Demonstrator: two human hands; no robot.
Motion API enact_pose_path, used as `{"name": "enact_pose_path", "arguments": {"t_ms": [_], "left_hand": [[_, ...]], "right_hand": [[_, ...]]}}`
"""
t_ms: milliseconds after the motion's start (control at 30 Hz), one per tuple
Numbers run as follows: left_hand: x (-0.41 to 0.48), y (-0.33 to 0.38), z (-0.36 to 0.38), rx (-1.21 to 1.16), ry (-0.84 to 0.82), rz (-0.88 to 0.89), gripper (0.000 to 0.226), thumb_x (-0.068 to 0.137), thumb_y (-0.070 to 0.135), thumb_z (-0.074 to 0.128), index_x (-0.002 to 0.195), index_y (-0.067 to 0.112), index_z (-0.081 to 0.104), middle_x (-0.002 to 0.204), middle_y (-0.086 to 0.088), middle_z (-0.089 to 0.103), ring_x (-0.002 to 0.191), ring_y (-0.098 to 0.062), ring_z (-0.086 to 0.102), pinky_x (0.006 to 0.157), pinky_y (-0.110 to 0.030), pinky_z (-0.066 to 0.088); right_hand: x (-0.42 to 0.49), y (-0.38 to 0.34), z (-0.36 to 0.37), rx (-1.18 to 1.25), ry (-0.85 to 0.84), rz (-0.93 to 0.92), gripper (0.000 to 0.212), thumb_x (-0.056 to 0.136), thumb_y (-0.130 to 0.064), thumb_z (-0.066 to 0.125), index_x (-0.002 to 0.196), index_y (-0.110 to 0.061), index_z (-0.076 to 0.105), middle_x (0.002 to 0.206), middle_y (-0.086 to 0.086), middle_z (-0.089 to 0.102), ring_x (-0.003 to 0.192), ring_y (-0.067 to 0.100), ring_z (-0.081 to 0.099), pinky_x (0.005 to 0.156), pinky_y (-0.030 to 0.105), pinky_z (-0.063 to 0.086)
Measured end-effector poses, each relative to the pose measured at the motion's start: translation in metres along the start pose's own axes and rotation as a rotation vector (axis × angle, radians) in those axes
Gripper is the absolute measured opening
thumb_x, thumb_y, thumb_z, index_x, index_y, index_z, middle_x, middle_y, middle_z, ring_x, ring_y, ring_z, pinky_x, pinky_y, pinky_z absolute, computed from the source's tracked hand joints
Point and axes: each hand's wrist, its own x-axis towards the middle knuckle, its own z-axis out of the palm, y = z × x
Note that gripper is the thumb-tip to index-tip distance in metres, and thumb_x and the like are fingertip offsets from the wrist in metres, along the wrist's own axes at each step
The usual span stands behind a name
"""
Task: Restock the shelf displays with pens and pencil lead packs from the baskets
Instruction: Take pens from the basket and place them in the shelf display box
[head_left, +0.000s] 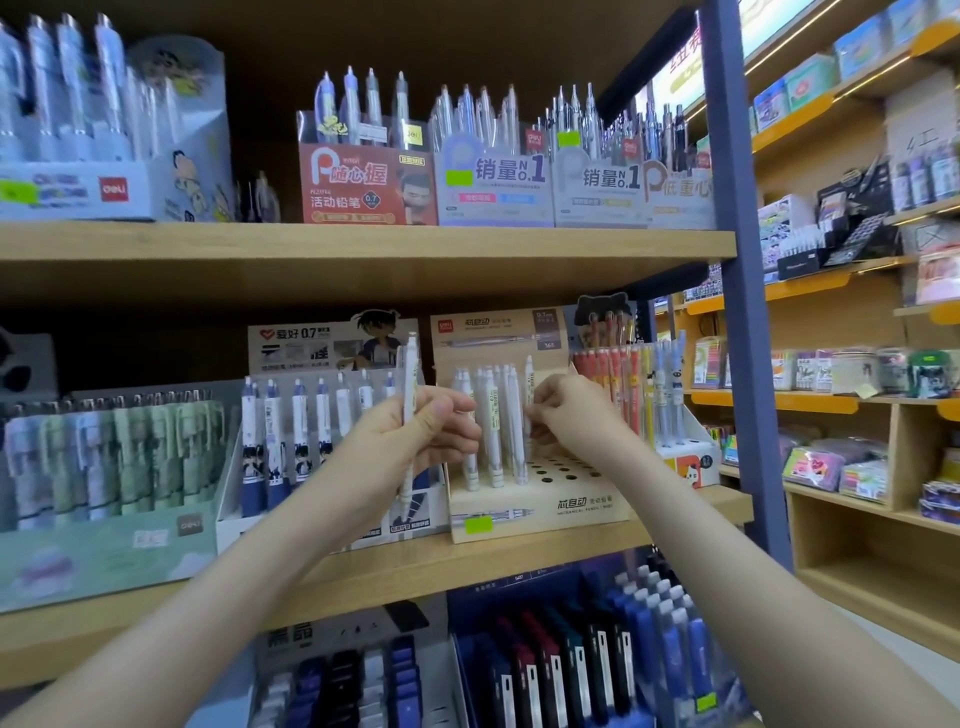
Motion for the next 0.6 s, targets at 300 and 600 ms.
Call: {"name": "enact_pose_path", "arguments": {"t_ms": [300, 600], "left_hand": [[0.0, 0.009, 0.005, 0.047, -0.016, 0.003, 0.033, 0.083, 0.028, 0.049, 0.102, 0.004, 0.062, 0.081, -0.003, 0.071, 0.08, -0.016, 0.068, 0.076, -0.023, 0.056], [0.004, 0.01, 0.014, 0.037, -0.067, -0.031, 0.03, 0.084, 0.027, 0.05, 0.098, 0.003, 0.062, 0.081, -0.005, 0.07, 0.079, -0.017, 0.067, 0.076, -0.024, 0.056]], "right_hand": [[-0.007, -0.001, 0.008, -0.054, -0.018, -0.017, 0.015, 0.095, -0.013, 0.051, 0.107, -0.009, 0.059, 0.098, 0.008, 0.064, 0.084, 0.021, 0.061, 0.064, 0.026, 0.05], [-0.048, -0.022, -0.025, 0.441, 0.134, -0.2, 0.016, 0.091, -0.022, 0.059, 0.103, -0.031, 0.063, 0.1, -0.01, 0.063, 0.093, 0.001, 0.058, 0.08, 0.023, 0.048]]}}
